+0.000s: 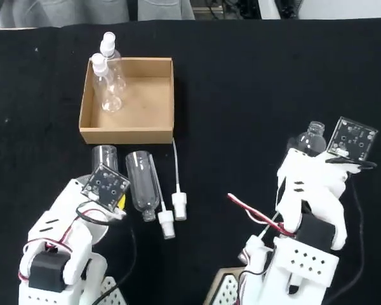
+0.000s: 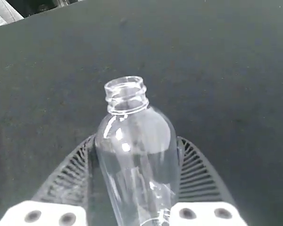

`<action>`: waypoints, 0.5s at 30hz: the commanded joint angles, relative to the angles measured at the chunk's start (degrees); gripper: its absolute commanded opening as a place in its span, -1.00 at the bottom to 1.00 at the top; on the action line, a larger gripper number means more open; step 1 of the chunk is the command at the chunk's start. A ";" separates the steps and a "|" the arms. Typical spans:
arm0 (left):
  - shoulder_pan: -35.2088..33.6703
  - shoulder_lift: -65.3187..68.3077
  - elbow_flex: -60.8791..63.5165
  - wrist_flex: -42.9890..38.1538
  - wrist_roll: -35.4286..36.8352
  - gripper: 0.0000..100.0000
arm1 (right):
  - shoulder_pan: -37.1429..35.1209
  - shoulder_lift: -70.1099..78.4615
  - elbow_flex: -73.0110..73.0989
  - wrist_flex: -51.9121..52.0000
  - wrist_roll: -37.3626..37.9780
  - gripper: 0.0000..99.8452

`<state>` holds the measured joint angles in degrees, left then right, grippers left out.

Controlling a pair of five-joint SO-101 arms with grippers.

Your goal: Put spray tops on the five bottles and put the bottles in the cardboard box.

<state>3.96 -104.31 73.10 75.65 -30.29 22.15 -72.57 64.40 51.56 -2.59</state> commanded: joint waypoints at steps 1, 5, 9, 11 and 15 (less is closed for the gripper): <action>2.15 3.34 -3.65 0.26 -0.70 -0.65 | 1.76 -1.45 -0.40 -1.76 -0.44 -0.86; 2.33 13.10 -6.64 0.26 -0.79 -0.65 | 1.76 -1.01 -0.04 -2.99 -0.44 -0.86; 2.42 21.45 -11.65 0.26 -1.93 -0.64 | 1.76 -1.01 -0.04 -2.90 -0.44 -0.86; 2.86 24.62 -13.05 0.26 -3.60 -0.64 | 1.76 -1.01 -0.04 -2.90 -0.44 -0.86; 5.41 30.15 -14.20 0.26 -4.84 -0.64 | 2.11 -1.01 -0.04 -2.90 -0.35 -0.86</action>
<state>6.68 -79.52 63.25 75.65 -33.71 22.15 -72.57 64.48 50.51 -2.68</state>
